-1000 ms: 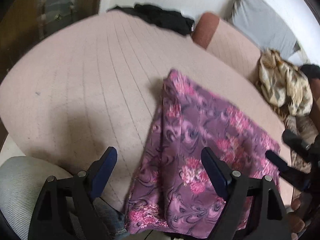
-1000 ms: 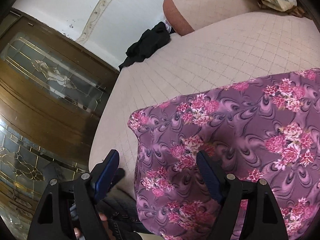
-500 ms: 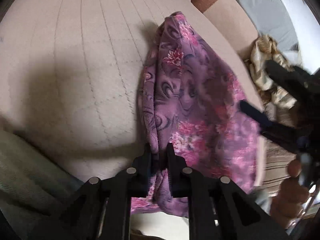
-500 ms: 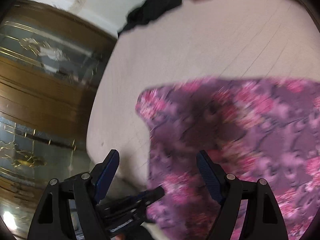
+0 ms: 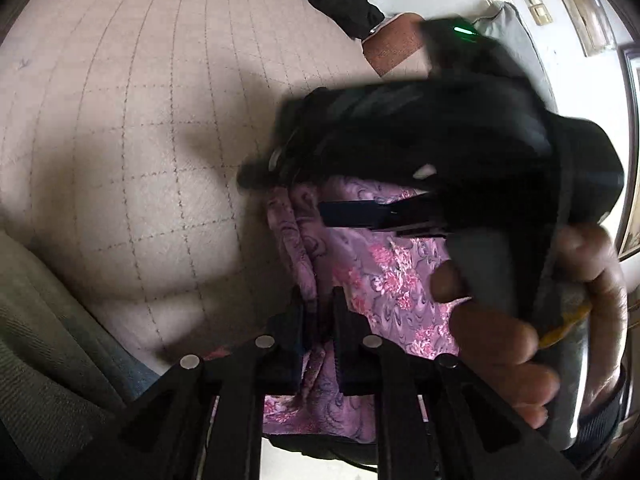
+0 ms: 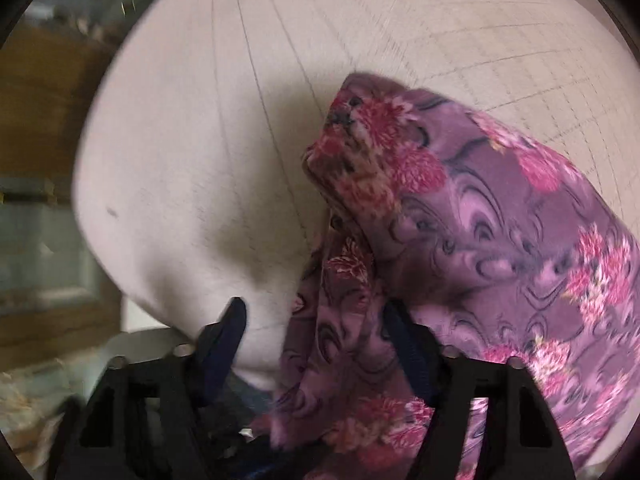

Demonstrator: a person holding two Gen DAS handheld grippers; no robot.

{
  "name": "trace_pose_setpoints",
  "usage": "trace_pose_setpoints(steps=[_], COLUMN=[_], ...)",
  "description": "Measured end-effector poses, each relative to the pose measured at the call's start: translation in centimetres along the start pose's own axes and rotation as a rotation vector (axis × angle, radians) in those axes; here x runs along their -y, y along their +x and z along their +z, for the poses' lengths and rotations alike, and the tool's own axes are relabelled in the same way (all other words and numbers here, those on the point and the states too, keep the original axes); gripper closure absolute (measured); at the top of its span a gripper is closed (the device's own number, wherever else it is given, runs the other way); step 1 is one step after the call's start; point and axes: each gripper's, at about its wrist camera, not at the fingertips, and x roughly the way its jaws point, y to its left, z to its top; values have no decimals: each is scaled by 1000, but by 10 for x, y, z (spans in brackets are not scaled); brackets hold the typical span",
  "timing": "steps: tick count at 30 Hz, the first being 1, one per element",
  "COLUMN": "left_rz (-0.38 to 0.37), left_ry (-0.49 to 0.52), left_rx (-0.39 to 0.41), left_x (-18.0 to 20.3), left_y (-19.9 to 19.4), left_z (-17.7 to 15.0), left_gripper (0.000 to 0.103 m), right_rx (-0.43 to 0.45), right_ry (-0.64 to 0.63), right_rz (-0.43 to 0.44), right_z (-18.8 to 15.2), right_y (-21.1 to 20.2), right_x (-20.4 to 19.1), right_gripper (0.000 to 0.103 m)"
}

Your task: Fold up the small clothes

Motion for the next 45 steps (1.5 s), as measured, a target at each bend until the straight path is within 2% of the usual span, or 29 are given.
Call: trace_pose_setpoints(steps=[2, 3, 4, 5, 7, 10, 12, 15, 22, 26, 27, 31, 35, 37, 38, 41, 44, 45], left_rz=[-6, -18, -22, -24, 3, 42, 77, 120, 133, 168, 172, 191, 141, 129, 99, 56, 29, 25], left_ry=[-12, -17, -14, -6, 27, 148, 270, 384, 638, 814, 849, 930, 859, 836, 833, 829, 763, 725], left_rx=[-9, -6, -4, -1, 21, 104, 178, 228, 183, 141, 111, 14, -81, -147, -178, -191, -144, -106], left_x=[-1, 2, 2, 2, 9, 35, 63, 106, 220, 279, 291, 322, 319, 319, 319, 316, 311, 308], left_y=[1, 0, -1, -4, -6, -18, -35, -52, -59, -24, -6, 56, 109, 124, 126, 111, 85, 75], left_z=[1, -1, -1, -1, -4, -16, -31, -61, -104, -134, -145, -168, -170, -171, -173, -172, -153, -136], left_gripper=[92, 92, 92, 92, 92, 92, 92, 92, 92, 92, 92, 91, 91, 87, 82, 62, 45, 38], right_rx=[14, 26, 42, 54, 106, 223, 319, 459, 661, 768, 784, 809, 756, 721, 710, 671, 640, 638], right_ry=[-99, -127, -130, -115, -82, -56, -38, 9, 131, 218, 247, 385, 594, 637, 643, 654, 674, 677], right_rz=[-126, -148, -143, -118, -47, 57, 148, 331, 603, 678, 693, 783, 854, 821, 793, 737, 690, 671], right_z=[-5, -9, -14, -17, -26, -44, -62, -100, -193, -238, -247, -266, -272, -270, -269, -273, -276, -276], right_y=[3, 2, -3, -8, -21, -44, -64, -100, -151, -164, -163, -138, -100, -91, -89, -87, -86, -86], right_x=[-11, -13, -10, -4, 11, 29, 43, 73, 170, 234, 248, 315, 368, 384, 386, 391, 394, 392], right_gripper=[68, 75, 84, 87, 89, 89, 89, 89, 90, 89, 89, 89, 89, 89, 89, 86, 84, 84])
